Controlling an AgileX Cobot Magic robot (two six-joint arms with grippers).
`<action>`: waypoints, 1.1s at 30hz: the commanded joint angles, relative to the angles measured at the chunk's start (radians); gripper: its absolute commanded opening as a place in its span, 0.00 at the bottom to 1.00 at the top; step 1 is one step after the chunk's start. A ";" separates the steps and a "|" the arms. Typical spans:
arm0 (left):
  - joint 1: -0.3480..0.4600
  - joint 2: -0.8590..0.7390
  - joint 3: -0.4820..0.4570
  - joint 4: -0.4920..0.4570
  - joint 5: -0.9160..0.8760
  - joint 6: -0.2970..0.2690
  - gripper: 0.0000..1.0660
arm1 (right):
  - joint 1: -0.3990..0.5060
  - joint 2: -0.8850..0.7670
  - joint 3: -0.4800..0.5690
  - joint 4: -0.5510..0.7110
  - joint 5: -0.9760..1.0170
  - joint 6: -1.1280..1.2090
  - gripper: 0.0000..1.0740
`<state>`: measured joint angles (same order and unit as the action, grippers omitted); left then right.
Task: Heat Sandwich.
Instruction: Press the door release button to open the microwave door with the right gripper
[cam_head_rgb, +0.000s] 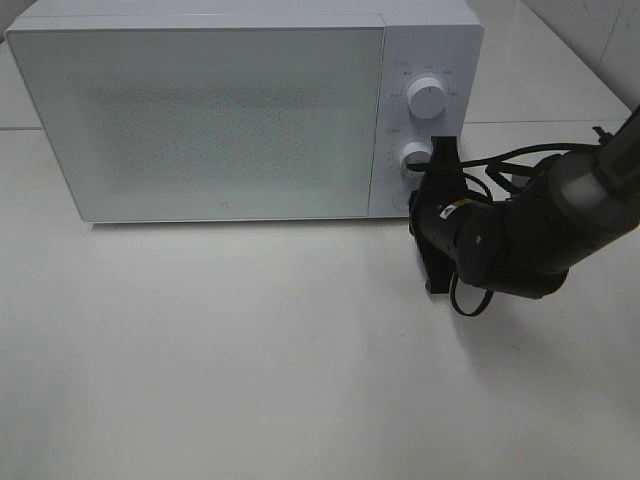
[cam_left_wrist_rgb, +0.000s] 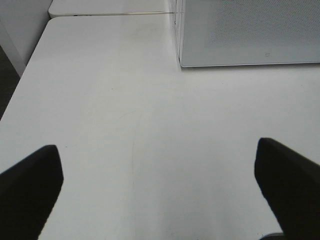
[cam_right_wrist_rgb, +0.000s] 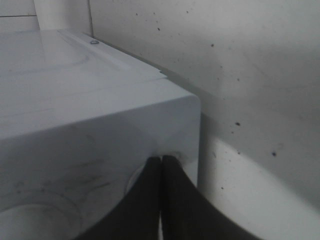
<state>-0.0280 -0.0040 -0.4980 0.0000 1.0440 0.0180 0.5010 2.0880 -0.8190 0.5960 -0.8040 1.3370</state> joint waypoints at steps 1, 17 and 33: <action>0.006 -0.027 0.003 -0.008 -0.015 -0.001 0.95 | -0.013 -0.001 -0.026 -0.012 0.014 -0.035 0.00; 0.006 -0.027 0.003 -0.008 -0.015 -0.001 0.95 | -0.009 -0.005 -0.043 -0.059 0.079 0.037 0.00; 0.006 -0.027 0.003 -0.008 -0.015 -0.001 0.95 | -0.009 -0.004 -0.045 -0.062 -0.027 0.015 0.01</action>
<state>-0.0280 -0.0040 -0.4980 0.0000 1.0440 0.0180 0.4960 2.0910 -0.8520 0.5440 -0.7690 1.3630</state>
